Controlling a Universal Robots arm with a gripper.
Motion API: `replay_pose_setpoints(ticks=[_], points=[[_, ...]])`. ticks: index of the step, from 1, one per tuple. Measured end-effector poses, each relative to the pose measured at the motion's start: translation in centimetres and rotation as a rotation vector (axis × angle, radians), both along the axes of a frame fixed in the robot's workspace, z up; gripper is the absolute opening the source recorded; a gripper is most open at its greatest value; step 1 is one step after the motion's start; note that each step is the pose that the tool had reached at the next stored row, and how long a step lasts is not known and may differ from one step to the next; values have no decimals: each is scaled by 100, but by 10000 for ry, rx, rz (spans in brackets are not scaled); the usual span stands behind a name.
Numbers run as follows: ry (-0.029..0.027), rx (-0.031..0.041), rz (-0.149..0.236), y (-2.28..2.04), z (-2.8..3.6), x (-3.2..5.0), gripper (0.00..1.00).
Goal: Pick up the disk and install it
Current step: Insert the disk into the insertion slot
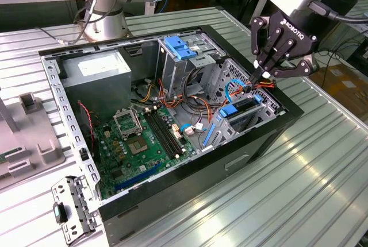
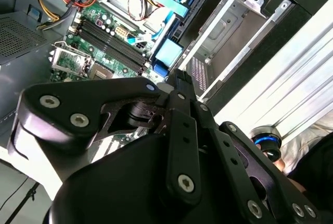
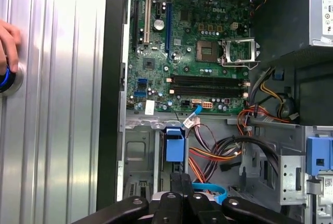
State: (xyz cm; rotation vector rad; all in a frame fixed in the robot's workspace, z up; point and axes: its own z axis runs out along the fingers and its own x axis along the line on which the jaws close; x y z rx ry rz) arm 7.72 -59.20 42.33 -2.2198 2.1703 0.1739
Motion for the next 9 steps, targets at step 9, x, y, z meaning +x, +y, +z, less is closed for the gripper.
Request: replay_pose_setpoints(ticks=[9], points=[[0,157,0,0,95,0,11]])
